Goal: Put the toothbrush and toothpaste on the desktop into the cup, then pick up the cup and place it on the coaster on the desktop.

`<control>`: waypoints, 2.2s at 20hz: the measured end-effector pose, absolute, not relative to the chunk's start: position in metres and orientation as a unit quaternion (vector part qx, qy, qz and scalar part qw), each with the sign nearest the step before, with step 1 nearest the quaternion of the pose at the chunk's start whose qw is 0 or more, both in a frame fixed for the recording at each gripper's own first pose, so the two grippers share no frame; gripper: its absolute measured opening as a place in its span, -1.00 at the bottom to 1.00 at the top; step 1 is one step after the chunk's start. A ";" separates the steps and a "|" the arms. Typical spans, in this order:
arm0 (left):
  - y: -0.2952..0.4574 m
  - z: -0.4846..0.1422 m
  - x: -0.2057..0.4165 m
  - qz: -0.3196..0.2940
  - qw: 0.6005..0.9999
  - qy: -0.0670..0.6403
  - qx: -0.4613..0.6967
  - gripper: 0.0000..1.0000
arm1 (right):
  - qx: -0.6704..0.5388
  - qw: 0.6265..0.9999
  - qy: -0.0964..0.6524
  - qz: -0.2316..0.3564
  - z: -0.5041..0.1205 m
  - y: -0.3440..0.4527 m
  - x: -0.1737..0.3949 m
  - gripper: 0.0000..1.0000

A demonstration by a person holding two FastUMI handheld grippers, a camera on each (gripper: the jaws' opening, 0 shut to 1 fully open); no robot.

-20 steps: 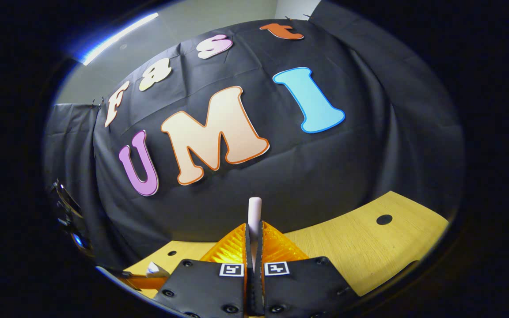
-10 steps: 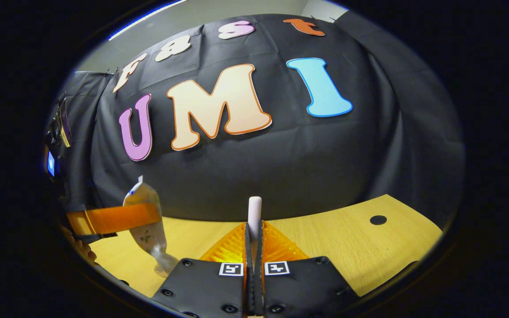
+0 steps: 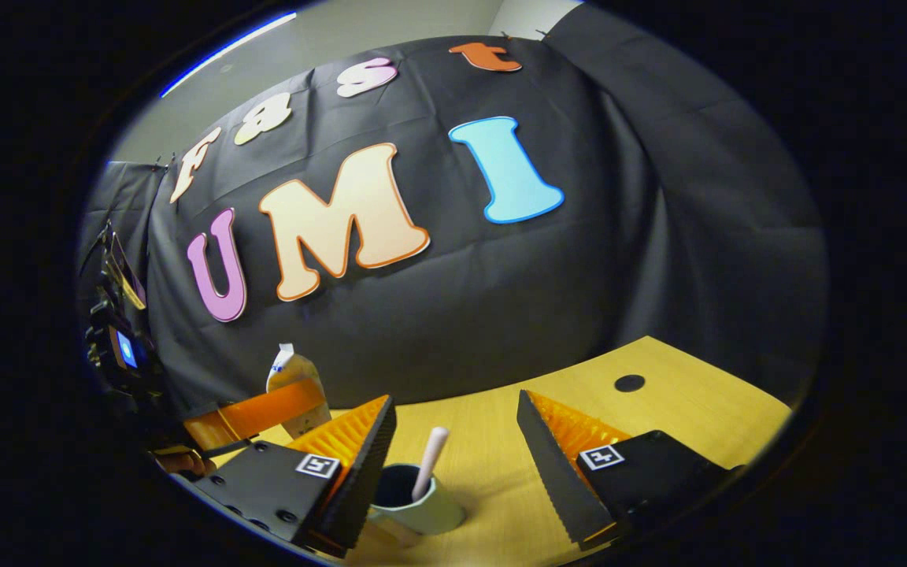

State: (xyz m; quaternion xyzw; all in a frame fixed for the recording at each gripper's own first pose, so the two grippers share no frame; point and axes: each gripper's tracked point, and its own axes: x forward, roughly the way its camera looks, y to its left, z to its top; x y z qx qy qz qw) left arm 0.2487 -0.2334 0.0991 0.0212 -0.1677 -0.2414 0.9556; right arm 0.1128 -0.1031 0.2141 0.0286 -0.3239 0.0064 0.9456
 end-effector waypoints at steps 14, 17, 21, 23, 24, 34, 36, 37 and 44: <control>-0.258 0.031 0.256 -0.257 0.959 -0.098 0.067 -0.36 | 0.032 0.948 -0.313 -0.052 0.184 -0.168 0.073 0.87; -0.254 0.052 0.237 -0.251 0.958 -0.125 0.058 0.66 | 0.036 0.951 -0.304 -0.042 0.181 -0.160 0.070 0.88; -0.226 0.077 0.211 -0.213 0.962 -0.156 0.062 0.88 | 0.037 0.956 -0.291 -0.029 0.181 -0.142 0.065 0.97; -0.201 0.086 0.196 -0.178 0.968 -0.161 0.066 0.88 | 0.031 0.960 -0.279 -0.018 0.179 -0.127 0.063 0.96; -0.188 0.091 0.189 -0.161 0.971 -0.164 0.067 0.88 | 0.030 0.961 -0.275 -0.010 0.180 -0.120 0.061 0.96; -0.038 0.092 0.133 0.001 0.988 -0.143 0.054 0.89 | 0.024 0.980 -0.194 0.039 0.174 -0.036 0.068 0.96; -0.019 0.088 0.130 0.006 0.990 -0.129 0.057 0.89 | 0.031 0.984 -0.176 0.027 0.171 -0.024 0.075 0.95; -0.010 0.087 0.130 0.007 0.991 -0.122 0.061 0.89 | 0.031 0.985 -0.166 0.018 0.170 -0.019 0.079 0.96; 0.038 0.087 0.140 -0.018 0.991 -0.096 0.094 0.89 | 0.027 0.997 -0.053 -0.047 0.133 0.013 0.119 0.96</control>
